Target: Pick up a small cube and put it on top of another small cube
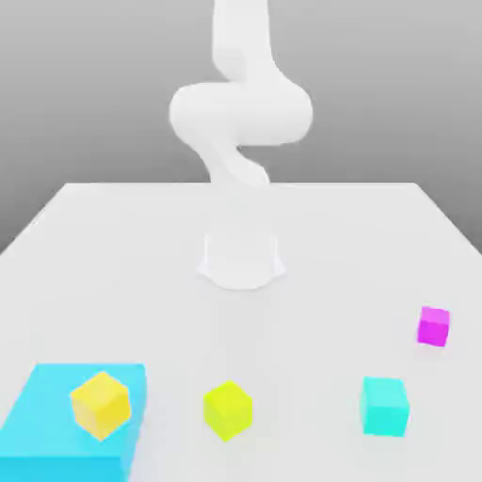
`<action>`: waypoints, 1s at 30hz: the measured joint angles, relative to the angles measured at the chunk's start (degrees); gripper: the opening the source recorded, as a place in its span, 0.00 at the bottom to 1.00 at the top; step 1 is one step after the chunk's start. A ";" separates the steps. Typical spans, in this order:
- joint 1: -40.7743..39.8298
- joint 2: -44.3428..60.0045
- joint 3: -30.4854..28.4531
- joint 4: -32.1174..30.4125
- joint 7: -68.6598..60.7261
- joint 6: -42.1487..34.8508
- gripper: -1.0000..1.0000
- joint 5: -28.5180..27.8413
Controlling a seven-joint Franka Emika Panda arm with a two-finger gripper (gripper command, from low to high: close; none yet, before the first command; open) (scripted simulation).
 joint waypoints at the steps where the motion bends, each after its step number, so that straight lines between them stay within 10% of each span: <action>1: -0.13 2.32 0.09 -1.05 -1.05 1.28 0.50 -1.10; 14: 0.07 29.78 -3.35 -13.57 -17.97 16.57 0.50 -8.14; 28: -1.65 58.08 -0.73 -19.58 -40.44 36.60 0.50 3.78; 29: -1.61 59.30 -0.78 -19.37 -40.45 37.57 0.00 3.73; 30: -1.61 59.30 -0.78 -19.37 -40.45 37.57 0.00 3.73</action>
